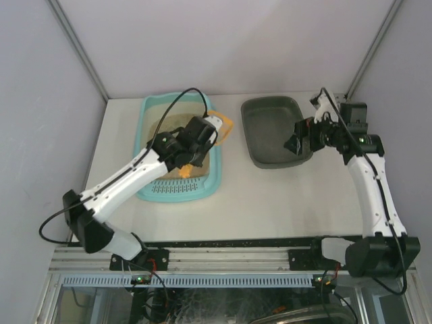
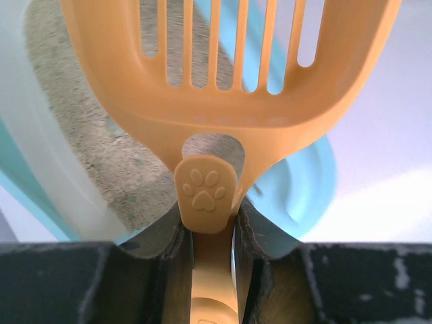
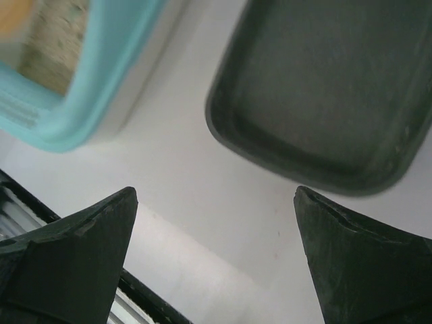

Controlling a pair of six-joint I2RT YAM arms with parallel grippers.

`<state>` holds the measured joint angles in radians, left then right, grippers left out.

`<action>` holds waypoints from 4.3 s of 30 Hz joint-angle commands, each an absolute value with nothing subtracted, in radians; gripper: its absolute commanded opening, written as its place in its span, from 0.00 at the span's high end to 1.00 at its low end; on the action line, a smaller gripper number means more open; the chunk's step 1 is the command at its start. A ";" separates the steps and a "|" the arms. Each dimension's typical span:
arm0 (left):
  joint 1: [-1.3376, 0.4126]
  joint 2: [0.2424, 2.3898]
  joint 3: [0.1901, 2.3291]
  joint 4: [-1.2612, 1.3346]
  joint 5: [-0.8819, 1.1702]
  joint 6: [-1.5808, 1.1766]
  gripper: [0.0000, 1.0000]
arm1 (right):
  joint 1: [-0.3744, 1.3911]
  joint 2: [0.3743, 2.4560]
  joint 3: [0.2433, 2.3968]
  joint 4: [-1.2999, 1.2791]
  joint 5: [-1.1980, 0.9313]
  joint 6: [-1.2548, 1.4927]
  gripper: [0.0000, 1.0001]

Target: Clean the litter box

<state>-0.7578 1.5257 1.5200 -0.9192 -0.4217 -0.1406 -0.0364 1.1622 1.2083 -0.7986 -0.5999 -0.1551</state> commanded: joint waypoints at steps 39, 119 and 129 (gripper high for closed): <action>-1.065 1.426 1.529 -0.801 -0.465 -0.043 1.00 | 0.302 1.646 1.621 -0.755 -0.940 0.000 0.77; -0.228 1.901 1.734 -0.975 0.094 -0.265 1.00 | -0.517 1.131 1.078 -1.262 -1.139 -0.645 0.00; -0.246 1.982 1.779 -0.968 0.129 -0.238 1.00 | -0.549 1.166 1.091 -1.302 -1.146 -0.688 0.00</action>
<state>-0.2401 1.9522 1.7157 -0.9749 0.0753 -0.2718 -0.5407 1.1797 1.0435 -1.2854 -1.1080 -0.6407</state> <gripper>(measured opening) 0.074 0.997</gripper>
